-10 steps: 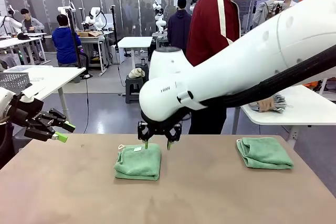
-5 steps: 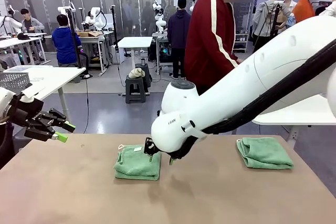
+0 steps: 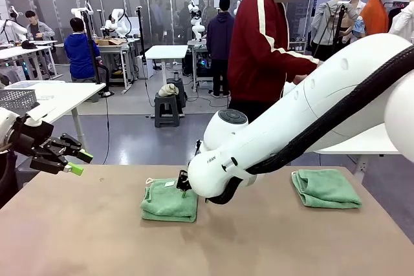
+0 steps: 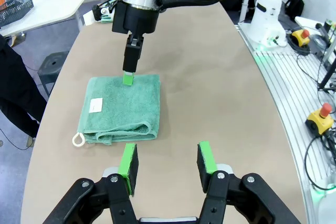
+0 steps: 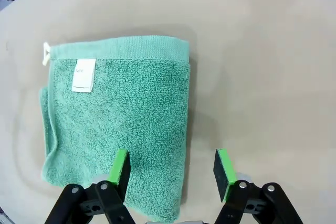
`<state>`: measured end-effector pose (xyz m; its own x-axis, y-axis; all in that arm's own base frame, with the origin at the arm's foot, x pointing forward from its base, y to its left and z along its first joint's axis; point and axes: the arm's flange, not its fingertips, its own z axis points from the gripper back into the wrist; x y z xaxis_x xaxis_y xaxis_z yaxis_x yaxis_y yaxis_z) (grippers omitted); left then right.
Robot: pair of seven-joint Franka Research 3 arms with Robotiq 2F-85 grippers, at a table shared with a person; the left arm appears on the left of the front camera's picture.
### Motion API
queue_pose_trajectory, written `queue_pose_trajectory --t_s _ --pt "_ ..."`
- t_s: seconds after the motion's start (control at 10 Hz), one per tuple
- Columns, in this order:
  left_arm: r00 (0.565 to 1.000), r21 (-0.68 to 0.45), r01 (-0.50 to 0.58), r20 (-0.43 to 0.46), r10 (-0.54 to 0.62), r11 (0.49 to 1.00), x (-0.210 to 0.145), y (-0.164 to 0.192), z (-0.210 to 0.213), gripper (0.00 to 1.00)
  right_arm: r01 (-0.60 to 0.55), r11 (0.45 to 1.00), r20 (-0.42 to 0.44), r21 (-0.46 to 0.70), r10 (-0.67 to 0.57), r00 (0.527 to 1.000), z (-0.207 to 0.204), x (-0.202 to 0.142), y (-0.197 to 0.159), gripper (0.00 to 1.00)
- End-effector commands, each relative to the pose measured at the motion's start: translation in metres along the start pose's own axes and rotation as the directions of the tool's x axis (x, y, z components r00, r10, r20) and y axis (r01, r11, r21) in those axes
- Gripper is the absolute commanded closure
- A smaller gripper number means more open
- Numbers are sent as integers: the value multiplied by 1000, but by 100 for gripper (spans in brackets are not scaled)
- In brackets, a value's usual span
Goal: Fold the towels and place them in the basket.
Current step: Stack the folded Towel with hook on the right side of the table.
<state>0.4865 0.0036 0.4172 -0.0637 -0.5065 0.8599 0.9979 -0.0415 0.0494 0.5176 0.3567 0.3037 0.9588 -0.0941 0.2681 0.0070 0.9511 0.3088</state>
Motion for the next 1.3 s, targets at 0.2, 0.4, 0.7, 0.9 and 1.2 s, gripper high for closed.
queue_pose_trajectory --t_s 0.2,0.4,0.7,0.9,1.2 --pt "1000 2 2 6 -2 1000 1 -3 1 41 -51 992 16 119 49 999 -6 7 2 19" --pt "1000 2 2 6 -2 1000 1 -3 1 41 -46 991 12 125 45 999 -10 8 2 38" --pt "1000 2 2 6 -2 1000 1 -3 1 41 -51 994 6 93 50 999 -13 8 0 68" --pt "1000 2 2 6 -2 1000 1 -3 1 41 -54 995 -3 86 55 999 -17 8 0 87" --pt "1000 2 2 6 -2 1000 1 -3 1 41 -68 995 -28 69 70 997 -19 7 4 95"
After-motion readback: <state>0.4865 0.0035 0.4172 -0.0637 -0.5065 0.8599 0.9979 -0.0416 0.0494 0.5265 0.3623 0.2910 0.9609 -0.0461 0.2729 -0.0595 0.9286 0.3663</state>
